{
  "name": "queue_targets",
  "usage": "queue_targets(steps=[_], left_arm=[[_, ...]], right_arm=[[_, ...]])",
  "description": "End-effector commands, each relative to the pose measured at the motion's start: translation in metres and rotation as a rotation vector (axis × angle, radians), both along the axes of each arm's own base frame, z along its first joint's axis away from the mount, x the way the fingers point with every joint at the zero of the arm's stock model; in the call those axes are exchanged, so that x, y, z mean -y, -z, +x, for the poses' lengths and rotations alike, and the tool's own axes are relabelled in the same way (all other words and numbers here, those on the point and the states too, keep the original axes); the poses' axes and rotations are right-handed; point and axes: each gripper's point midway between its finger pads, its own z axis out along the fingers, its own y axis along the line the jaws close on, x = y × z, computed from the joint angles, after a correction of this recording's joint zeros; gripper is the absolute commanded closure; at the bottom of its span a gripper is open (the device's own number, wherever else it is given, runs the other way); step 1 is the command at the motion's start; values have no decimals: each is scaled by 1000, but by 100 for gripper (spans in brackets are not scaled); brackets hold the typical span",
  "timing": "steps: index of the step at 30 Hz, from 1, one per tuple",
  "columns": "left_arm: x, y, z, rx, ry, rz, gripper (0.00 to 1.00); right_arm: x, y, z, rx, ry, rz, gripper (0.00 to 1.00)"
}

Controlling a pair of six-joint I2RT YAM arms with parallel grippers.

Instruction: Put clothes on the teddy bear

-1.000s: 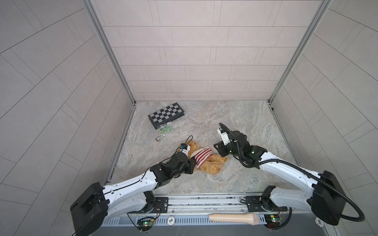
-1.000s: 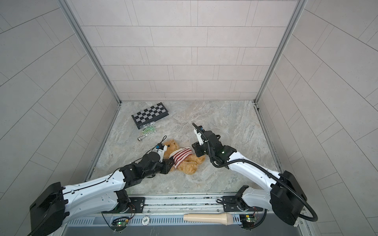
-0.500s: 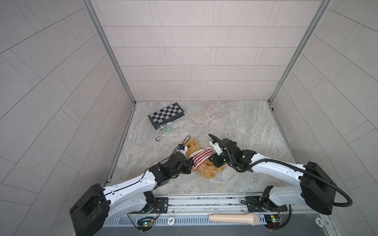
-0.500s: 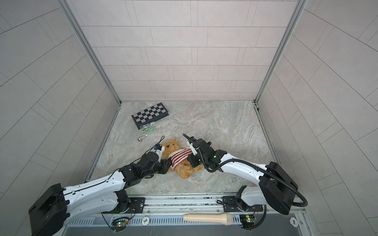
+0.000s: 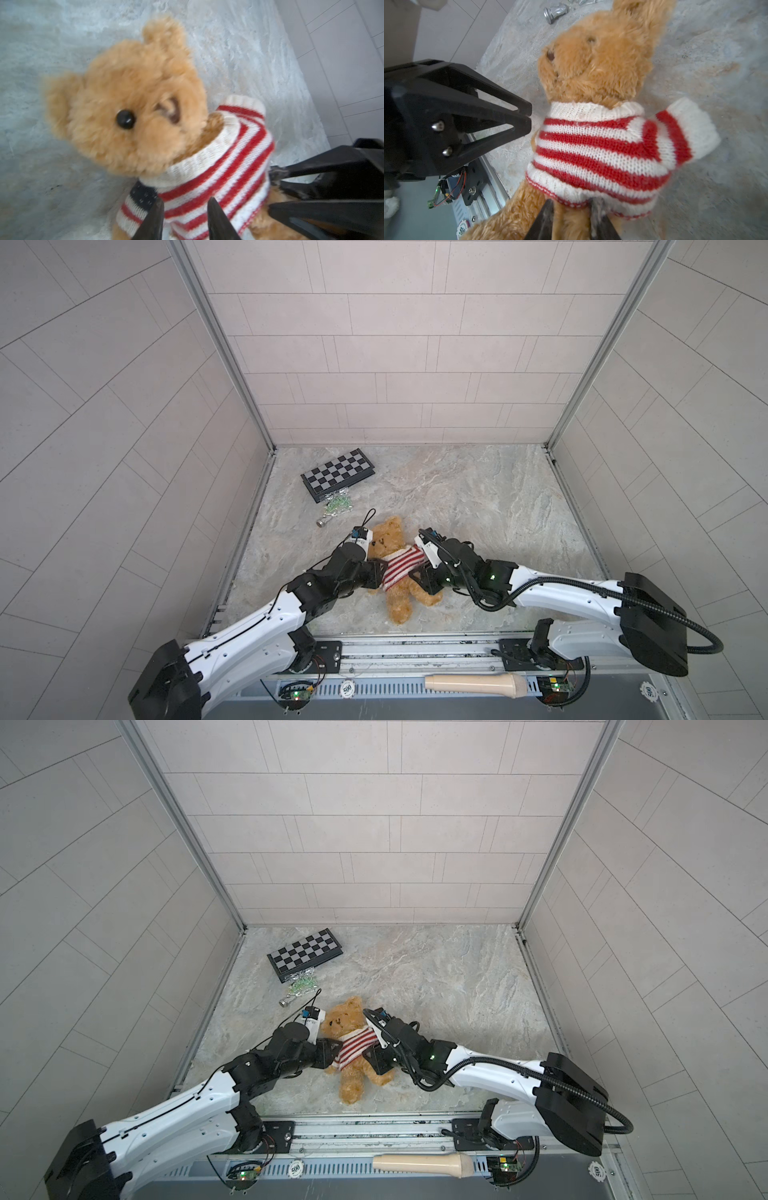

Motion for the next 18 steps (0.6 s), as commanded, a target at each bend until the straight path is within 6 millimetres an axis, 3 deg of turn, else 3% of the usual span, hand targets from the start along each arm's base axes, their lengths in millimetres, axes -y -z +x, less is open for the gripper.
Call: queue_targets(steps=[1, 4, 5, 9, 13, 18], left_arm=[[8, 4, -4, -28, 30, -15, 61], [17, 17, -5, -61, 24, -44, 62], [19, 20, -5, -66, 25, -41, 63], [21, 39, -8, -96, 15, -5, 66], [16, 56, -8, -112, -3, 29, 70], [13, 66, -9, -130, -13, 47, 74]], right_arm=[[-13, -5, -2, -27, 3, 79, 68], [-18, -15, -1, -25, 5, 130, 69], [-13, -6, -5, -39, 5, 119, 69], [-4, -17, -7, -5, 12, 121, 69], [23, -31, 4, 92, 55, 58, 68], [60, -31, 28, 102, 122, -8, 68]])
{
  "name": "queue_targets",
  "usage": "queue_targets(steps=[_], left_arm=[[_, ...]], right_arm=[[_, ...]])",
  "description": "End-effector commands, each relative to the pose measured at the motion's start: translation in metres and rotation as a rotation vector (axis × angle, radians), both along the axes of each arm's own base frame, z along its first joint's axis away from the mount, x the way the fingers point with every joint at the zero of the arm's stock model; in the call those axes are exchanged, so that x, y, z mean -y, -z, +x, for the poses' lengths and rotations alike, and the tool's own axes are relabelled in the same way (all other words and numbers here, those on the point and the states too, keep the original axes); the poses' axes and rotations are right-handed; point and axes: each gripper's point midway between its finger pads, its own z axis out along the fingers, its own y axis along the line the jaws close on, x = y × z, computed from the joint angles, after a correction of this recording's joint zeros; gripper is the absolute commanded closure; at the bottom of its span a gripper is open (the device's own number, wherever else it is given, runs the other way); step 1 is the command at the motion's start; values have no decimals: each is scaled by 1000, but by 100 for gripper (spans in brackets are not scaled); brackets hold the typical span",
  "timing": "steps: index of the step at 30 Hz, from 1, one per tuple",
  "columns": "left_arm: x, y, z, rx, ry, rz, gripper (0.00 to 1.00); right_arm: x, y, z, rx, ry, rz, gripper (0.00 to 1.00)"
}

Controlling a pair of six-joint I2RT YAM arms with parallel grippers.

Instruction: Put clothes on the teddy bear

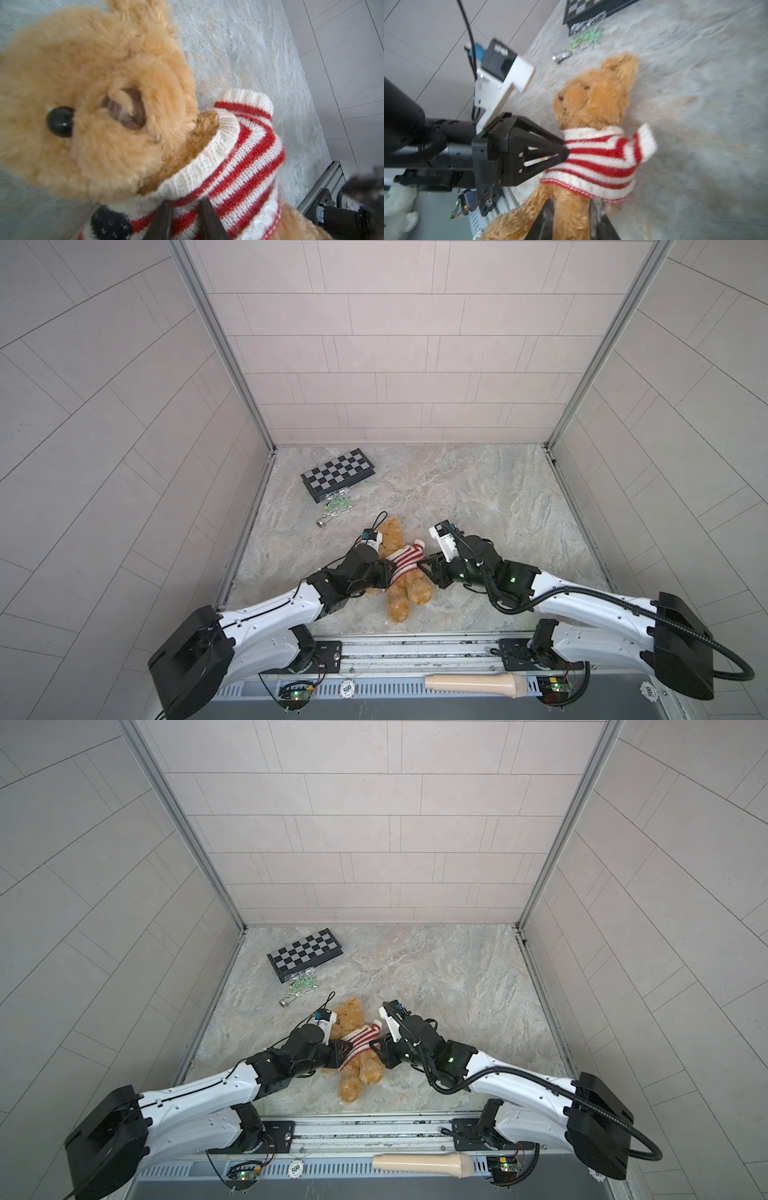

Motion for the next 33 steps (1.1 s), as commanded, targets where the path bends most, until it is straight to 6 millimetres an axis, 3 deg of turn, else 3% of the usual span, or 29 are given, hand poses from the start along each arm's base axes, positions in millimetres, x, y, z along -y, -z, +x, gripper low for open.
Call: queue_targets(steps=[1, 3, 5, 13, 17, 23, 27, 33], left_arm=[[-13, 28, -12, -62, -5, 72, 74], [-14, 31, -13, -64, -4, 81, 76], [-16, 33, -14, -69, -5, 90, 78], [-23, 38, -21, -76, 6, 108, 82], [-26, 38, -23, -71, 7, 106, 83], [-35, 46, -25, -77, 4, 138, 86], [-47, 49, -19, -79, -21, 142, 88], [-50, 36, -12, -58, -17, 146, 83]], right_arm=[[28, 13, 13, -1, 44, -115, 68], [38, 24, 21, -8, 55, -167, 68], [36, 20, 32, 7, 55, -180, 69], [9, 36, 52, -10, 10, -183, 71], [-5, 43, 53, -38, -18, -175, 71], [-29, 47, 36, -48, -90, -166, 71], [-48, 44, 14, -47, -154, -149, 71], [-65, 36, -13, -38, -196, -120, 71]])
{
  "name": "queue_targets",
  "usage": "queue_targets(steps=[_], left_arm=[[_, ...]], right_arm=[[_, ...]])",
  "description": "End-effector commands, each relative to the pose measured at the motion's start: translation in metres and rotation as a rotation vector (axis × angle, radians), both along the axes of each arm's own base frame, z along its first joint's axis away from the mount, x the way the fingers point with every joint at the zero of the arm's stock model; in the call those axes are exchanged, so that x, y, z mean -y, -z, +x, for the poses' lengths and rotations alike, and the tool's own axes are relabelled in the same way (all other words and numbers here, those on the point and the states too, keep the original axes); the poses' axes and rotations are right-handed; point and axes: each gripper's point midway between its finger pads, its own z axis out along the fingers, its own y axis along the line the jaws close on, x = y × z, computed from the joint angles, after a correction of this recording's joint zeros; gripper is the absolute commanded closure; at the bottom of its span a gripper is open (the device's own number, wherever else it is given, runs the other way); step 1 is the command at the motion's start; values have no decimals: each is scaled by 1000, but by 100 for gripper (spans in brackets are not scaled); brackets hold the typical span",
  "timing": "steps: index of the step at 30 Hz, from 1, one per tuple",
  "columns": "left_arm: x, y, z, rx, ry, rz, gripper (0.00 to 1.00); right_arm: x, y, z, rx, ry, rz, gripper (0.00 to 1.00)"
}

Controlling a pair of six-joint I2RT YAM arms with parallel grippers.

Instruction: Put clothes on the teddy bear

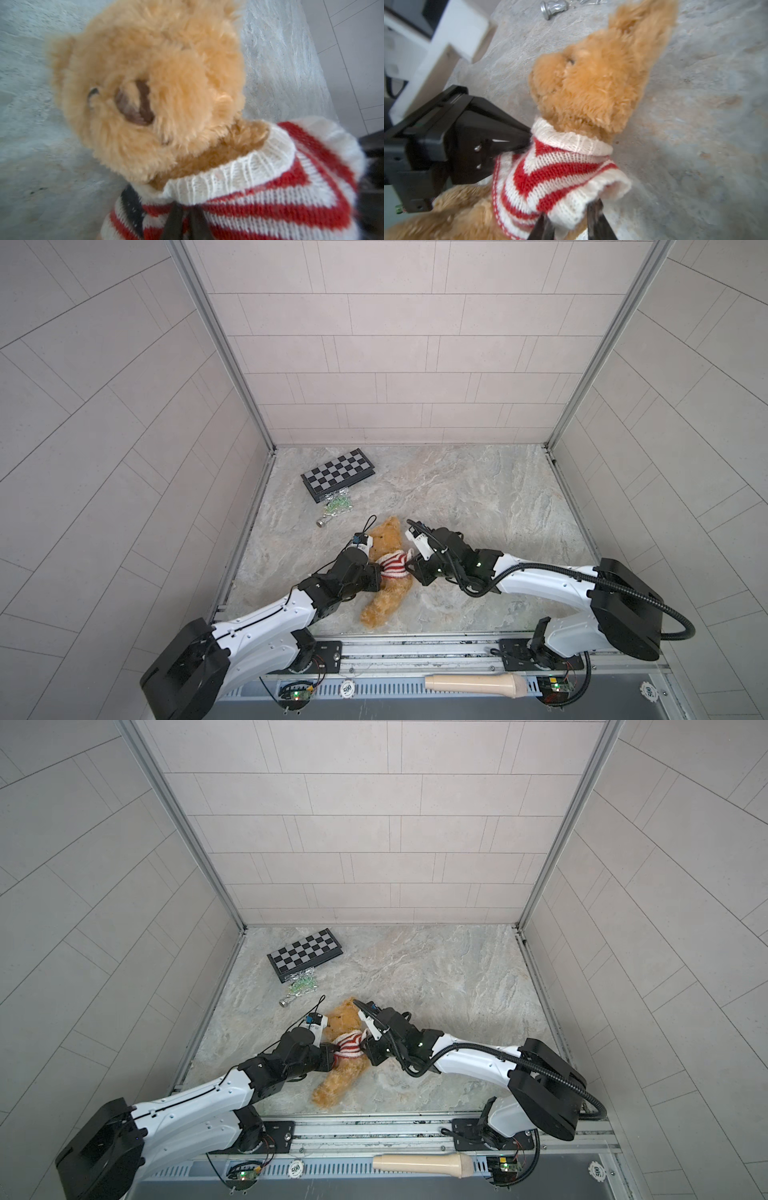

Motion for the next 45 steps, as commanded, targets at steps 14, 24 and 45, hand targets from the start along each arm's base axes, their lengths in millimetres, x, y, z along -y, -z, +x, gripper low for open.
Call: queue_targets(steps=[14, 24, 45], left_arm=[[2, -51, -20, 12, 26, -181, 54], [24, -65, -22, -20, 43, -328, 48], [3, 13, -28, -112, -4, -121, 98]], right_arm=[[-26, -23, -17, 10, -28, 135, 72], [-28, -25, -22, 6, -33, 174, 73], [51, -24, -4, 151, 74, 4, 76]])
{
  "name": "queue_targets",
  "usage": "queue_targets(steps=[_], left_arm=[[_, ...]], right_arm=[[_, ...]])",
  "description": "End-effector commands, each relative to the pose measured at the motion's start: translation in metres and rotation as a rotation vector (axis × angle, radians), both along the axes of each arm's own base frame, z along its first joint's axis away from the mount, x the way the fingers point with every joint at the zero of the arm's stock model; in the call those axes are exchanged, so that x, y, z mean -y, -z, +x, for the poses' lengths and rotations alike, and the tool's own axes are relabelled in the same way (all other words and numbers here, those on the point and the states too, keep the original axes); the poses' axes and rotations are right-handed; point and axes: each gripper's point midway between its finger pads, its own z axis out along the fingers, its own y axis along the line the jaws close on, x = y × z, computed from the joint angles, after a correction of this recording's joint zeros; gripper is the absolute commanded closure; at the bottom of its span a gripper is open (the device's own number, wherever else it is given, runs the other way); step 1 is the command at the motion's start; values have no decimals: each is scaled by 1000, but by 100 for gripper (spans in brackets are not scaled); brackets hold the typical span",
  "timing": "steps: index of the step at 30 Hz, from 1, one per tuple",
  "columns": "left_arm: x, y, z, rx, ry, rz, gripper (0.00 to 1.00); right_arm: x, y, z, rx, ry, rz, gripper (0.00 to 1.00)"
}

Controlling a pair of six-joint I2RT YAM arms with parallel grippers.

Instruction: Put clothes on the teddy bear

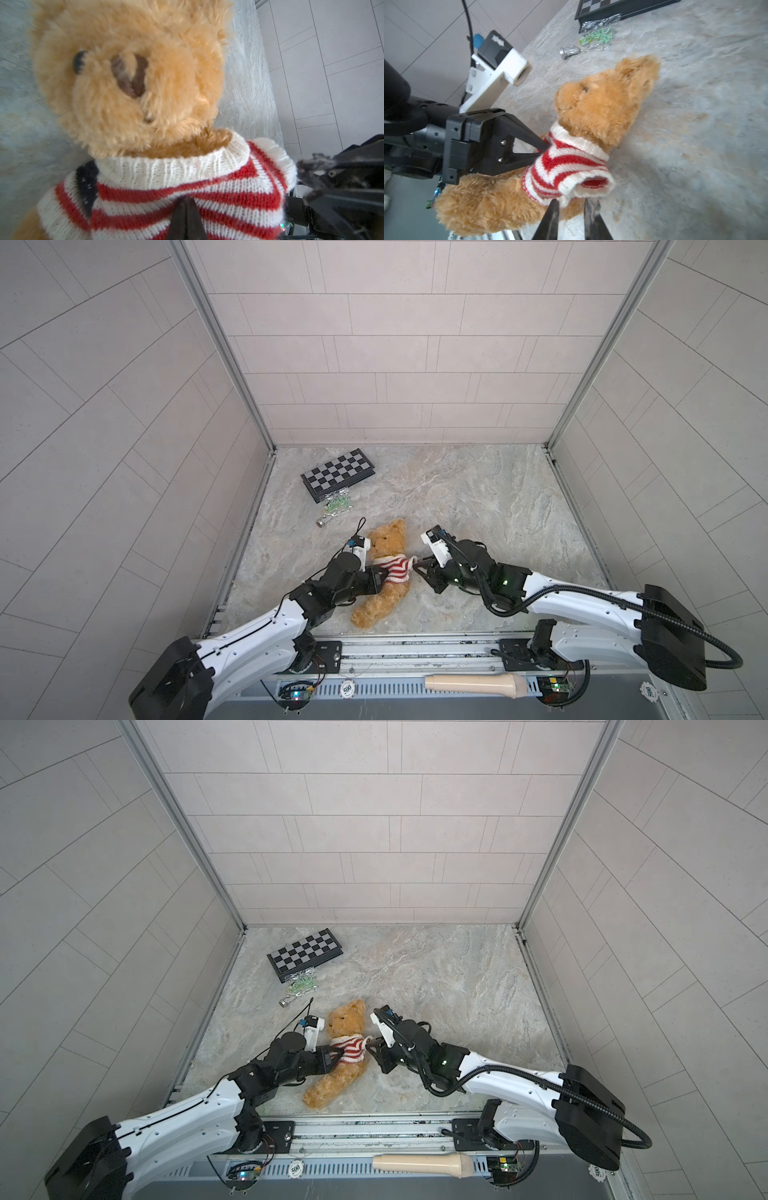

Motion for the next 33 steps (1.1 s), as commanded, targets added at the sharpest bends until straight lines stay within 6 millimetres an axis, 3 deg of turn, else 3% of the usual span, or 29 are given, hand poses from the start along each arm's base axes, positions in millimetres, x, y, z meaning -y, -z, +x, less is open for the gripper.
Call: queue_targets(steps=[1, 7, 10, 20, 33], left_arm=[[-16, 35, -11, -61, 1, 106, 98], [-16, 35, -11, -59, 0, 102, 99], [-17, 36, -12, -61, 3, 107, 100], [-15, 35, -11, -61, 11, 109, 100], [-16, 34, -11, -53, 6, 114, 100]], right_arm=[[16, 11, 6, 16, 15, -117, 77], [12, 21, 12, 7, -3, -140, 80], [0, 5, 17, 28, -17, -96, 81], [-21, 6, 24, 15, -60, -79, 83], [-28, 11, 13, -59, -94, -40, 82]])
